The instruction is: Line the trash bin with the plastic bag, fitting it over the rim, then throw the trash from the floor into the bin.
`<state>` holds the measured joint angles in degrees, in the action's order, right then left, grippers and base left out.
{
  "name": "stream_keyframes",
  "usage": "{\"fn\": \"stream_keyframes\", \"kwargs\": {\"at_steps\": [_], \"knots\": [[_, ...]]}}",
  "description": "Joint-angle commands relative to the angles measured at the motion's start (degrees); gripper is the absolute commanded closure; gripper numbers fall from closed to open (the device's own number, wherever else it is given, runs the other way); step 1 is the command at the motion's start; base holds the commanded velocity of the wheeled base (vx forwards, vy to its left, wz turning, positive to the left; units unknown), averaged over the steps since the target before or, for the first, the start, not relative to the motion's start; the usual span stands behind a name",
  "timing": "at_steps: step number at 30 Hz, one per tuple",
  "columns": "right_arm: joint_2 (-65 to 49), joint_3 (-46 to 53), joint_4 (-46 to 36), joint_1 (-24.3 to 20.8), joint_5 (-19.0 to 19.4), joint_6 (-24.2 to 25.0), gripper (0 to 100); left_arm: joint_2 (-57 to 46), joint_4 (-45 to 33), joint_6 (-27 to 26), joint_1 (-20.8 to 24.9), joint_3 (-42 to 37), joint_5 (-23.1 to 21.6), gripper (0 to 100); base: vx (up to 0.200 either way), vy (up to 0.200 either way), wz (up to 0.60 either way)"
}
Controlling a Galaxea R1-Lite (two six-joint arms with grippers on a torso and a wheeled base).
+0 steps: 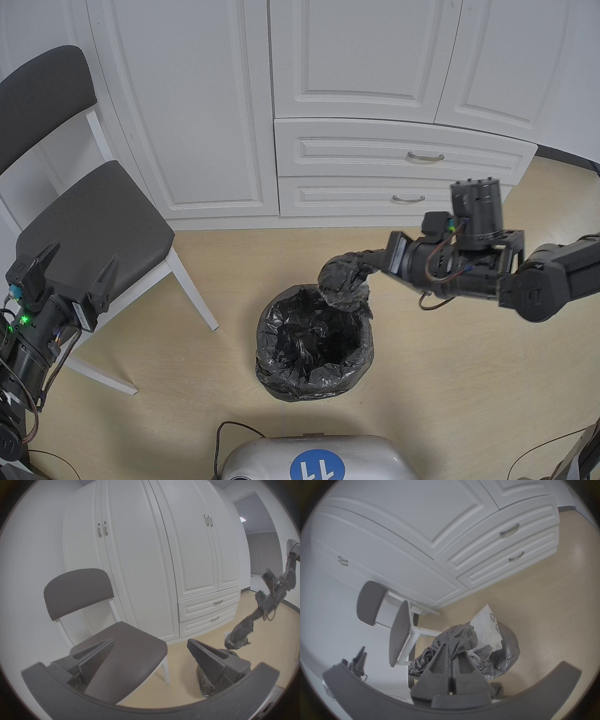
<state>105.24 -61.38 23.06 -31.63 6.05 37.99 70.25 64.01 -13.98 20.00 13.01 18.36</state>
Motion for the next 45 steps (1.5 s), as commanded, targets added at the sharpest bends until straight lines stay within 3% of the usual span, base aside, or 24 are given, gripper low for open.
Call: {"fn": "stream_keyframes", "kwargs": {"at_steps": [1,6,12,26,40,45], "knots": [[10.6,-1.81,2.42,-4.84,-2.27,1.83,100,-3.19,-0.12,-1.93,-2.08,0.0,-0.17,0,0.0,0.0,0.0],[16.49,-1.55,9.72,-5.72,-2.62,5.7,100,-3.11,-0.29,-2.63,-2.6,-0.35,-0.17,0,0.0,0.0,0.0],[21.67,-1.37,13.67,-5.1,-2.53,6.57,100,-2.93,-0.56,-2.63,-2.6,-0.53,-0.17,0,0.0,0.0,0.0],[31.69,-4.98,13.85,-1.59,-1.92,6.75,100,-3.11,-2.75,-2.54,-3.04,-0.35,-0.34,0,0.0,0.0,0.0],[35.56,-10.16,14.03,-1.76,-2.79,11.58,100,-2.58,-2.75,-2.54,-3.04,-0.53,-0.34,0,0.0,0.0,0.0],[36.53,-13.06,14.46,-1.85,-5.96,13.87,100,-2.67,-2.75,-2.54,-2.95,-0.53,-0.34,0,0.0,0.0,0.0]]}}
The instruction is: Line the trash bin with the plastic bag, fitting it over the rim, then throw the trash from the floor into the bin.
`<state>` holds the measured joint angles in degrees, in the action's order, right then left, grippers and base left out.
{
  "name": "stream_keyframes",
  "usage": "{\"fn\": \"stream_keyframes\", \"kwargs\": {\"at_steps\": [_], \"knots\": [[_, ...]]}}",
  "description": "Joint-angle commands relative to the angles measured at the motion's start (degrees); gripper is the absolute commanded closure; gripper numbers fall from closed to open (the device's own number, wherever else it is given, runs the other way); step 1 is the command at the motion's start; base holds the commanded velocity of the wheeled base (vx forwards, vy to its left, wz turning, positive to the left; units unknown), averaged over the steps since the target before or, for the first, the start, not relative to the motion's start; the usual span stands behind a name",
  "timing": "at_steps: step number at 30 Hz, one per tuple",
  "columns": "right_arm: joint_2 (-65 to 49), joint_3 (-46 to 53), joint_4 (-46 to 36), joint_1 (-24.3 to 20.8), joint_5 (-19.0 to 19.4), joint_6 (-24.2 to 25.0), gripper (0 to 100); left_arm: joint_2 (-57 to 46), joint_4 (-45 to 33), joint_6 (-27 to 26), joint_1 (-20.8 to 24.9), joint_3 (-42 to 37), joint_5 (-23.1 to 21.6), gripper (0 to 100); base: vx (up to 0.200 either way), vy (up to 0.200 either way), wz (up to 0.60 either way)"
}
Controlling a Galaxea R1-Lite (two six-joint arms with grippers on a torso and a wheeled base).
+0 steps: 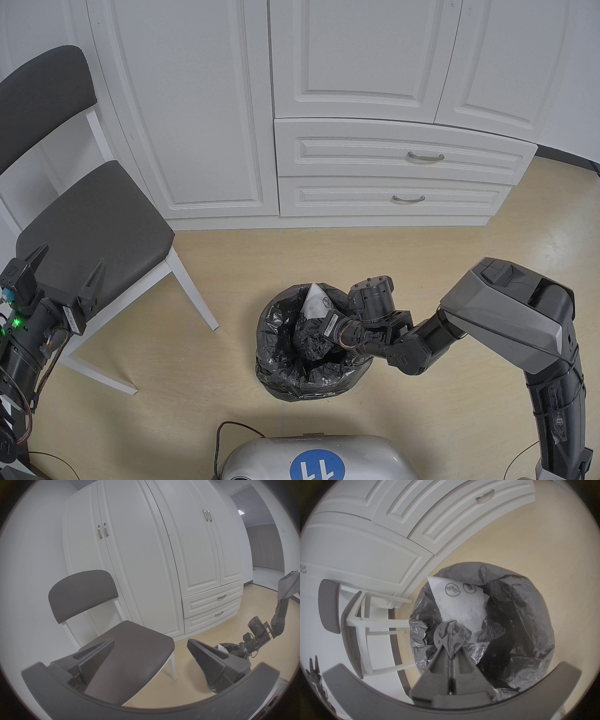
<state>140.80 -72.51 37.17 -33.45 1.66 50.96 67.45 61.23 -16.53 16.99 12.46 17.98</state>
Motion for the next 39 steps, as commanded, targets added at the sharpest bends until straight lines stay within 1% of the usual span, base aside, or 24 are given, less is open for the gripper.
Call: {"fn": "stream_keyframes", "kwargs": {"at_steps": [1,5,11,14,24,32,33,39], "knots": [[1.67,-2.72,1.33,-0.04,-2.98,1.6,100,0.14,0.03,-0.08,-0.03,0.02,0.04,0,0.0,0.0,0.0],[0.97,-1.32,1.94,-0.47,-3.15,1.87,100,0.14,0.03,-0.08,-0.03,0.02,0.04,0,0.0,0.0,0.0],[-6.59,5.45,1.77,-4.78,-2.19,1.34,100,-0.3,0.03,-0.08,0.06,-0.07,0.04,0,0.0,0.0,0.0],[-9.4,6.15,1.77,-5.48,-2.19,1.34,100,-0.39,0.11,-0.08,0.06,-0.07,0.04,0,0.0,0.0,0.0],[-14.5,7.38,1.77,-5.05,-2.19,1.34,100,-0.48,0.11,-0.43,0.06,-0.07,0.04,0,0.0,0.0,0.0],[-18.81,9.84,1.41,-6.01,-2.19,1.25,100,-0.48,0.03,-0.43,0.06,-0.15,0.04,0,0.0,0.0,0.0],[-19.25,10.55,0.62,-6.8,-2.19,1.25,100,-0.48,0.11,-0.43,0.06,-0.15,0.04,0,0.0,0.0,0.0],[-19.25,8.7,-7.29,-6.98,-1.75,0.9,100,-0.57,0.11,-0.52,0.06,-0.15,0.12,0,0.0,0.0,0.0]]}}
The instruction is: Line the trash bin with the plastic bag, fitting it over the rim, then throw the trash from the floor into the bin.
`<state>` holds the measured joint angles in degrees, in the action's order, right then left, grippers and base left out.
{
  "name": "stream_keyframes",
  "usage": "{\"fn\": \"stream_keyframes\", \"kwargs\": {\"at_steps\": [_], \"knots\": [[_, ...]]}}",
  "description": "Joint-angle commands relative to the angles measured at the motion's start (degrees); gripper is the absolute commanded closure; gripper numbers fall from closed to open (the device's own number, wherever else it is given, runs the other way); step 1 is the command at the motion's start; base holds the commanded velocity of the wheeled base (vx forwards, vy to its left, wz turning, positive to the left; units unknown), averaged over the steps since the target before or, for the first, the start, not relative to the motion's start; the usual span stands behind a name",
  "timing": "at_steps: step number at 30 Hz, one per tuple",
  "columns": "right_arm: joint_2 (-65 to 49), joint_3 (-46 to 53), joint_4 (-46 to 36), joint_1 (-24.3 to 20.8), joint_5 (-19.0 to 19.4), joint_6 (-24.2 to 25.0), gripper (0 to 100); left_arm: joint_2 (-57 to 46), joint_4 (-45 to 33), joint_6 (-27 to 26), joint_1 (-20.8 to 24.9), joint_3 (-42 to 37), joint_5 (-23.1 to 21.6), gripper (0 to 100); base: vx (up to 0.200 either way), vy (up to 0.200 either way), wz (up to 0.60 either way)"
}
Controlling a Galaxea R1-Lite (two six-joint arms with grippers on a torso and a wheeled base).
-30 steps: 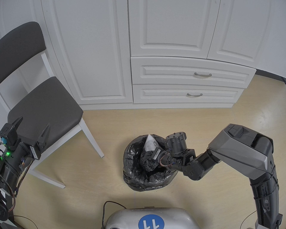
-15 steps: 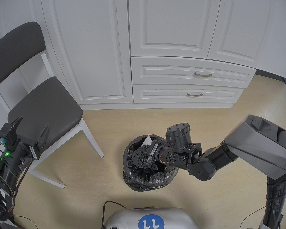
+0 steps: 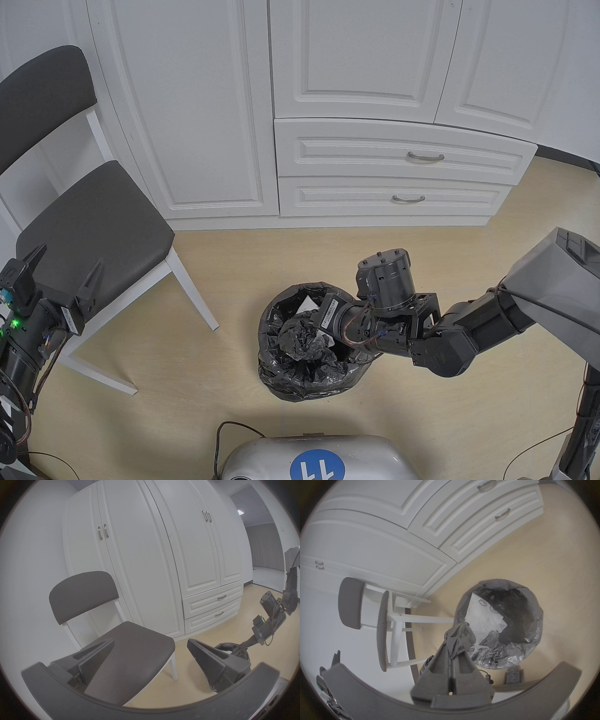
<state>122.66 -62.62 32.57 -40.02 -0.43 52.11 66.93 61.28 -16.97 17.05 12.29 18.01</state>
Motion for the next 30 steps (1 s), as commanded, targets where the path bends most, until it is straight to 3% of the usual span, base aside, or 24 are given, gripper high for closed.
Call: {"fn": "stream_keyframes", "kwargs": {"at_steps": [1,14,16,30], "knots": [[-1.11,-1.62,-3.75,-0.41,0.51,-0.35,100,-0.04,0.07,0.01,0.0,0.02,0.1,0,0.0,0.0,0.0],[6.54,-7.87,-6.21,1.35,2.1,0.8,100,-0.04,0.07,-0.08,0.08,-0.16,0.01,0,0.0,0.0,0.0],[9.7,-10.06,-6.12,2.14,3.15,3.26,100,0.05,0.07,-0.17,0.08,-0.33,0.1,0,0.0,0.0,0.0],[14.97,-15.51,-6.12,6.27,2.71,5.37,100,0.31,0.07,-0.7,0.17,-0.42,0.01,0,0.0,0.0,0.0]]}}
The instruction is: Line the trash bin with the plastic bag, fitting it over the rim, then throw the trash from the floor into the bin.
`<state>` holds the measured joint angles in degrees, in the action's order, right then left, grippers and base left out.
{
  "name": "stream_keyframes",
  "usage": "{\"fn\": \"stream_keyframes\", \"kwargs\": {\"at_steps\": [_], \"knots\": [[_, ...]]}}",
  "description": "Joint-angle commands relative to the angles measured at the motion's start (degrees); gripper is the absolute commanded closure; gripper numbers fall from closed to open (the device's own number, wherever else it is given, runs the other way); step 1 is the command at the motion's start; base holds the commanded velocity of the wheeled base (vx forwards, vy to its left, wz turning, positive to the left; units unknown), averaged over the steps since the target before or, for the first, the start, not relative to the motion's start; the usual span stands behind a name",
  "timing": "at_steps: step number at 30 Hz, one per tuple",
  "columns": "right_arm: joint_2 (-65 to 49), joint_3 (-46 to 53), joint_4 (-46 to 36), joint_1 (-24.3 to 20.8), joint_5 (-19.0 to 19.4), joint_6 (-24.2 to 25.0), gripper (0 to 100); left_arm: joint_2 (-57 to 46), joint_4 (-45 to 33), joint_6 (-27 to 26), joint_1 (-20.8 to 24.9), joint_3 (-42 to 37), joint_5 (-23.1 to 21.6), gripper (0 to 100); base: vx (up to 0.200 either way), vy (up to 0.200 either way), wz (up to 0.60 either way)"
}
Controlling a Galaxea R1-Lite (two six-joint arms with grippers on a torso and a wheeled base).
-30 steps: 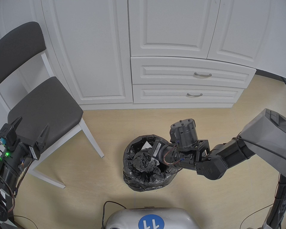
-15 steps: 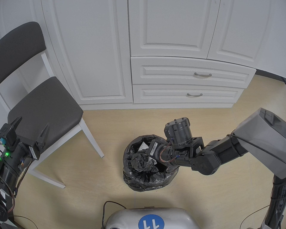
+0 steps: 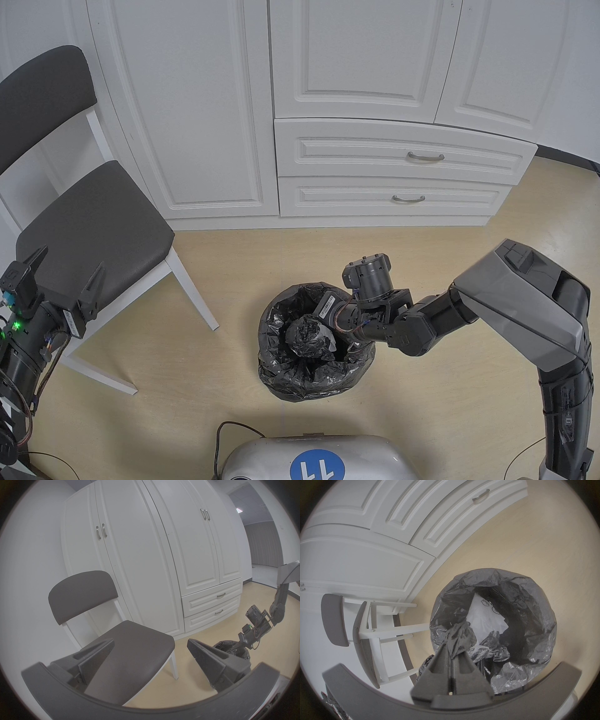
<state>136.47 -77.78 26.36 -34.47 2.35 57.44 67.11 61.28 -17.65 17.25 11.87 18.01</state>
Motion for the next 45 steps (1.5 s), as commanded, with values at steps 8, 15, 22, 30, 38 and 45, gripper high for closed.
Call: {"fn": "stream_keyframes", "kwargs": {"at_steps": [8,15,22,30,38,45], "knots": [[0.2,-0.36,0.36,2.39,-0.24,0.3,0,-0.05,-0.02,-0.01,-0.02,-0.01,0.01,0,0.0,0.0,0.0],[-4.73,1.4,-0.25,3.27,-0.24,0.21,0,-0.05,-0.02,-0.01,-0.02,-0.01,0.01,0,0.0,0.0,0.0],[-21.86,12.03,0.1,2.92,0.11,-6.9,0,-0.4,0.15,-0.01,0.24,-1.33,-0.16,0,0.0,0.0,0.0],[-43.66,30.67,0.27,5.38,-1.91,-31.34,0,-3.3,-0.02,3.06,-0.55,-2.47,-0.25,0,0.0,0.0,0.0],[-57.55,40.16,0.71,6.61,-14.22,-40.39,0,-5.59,-0.02,3.06,-0.02,-1.15,-0.52,0,0.0,0.0,0.0],[-76.44,44.9,1.77,6.88,-23.09,-49.97,0,-10.86,-2.13,3.24,0.06,4.39,-0.78,0,0.0,0.0,0.0]]}}
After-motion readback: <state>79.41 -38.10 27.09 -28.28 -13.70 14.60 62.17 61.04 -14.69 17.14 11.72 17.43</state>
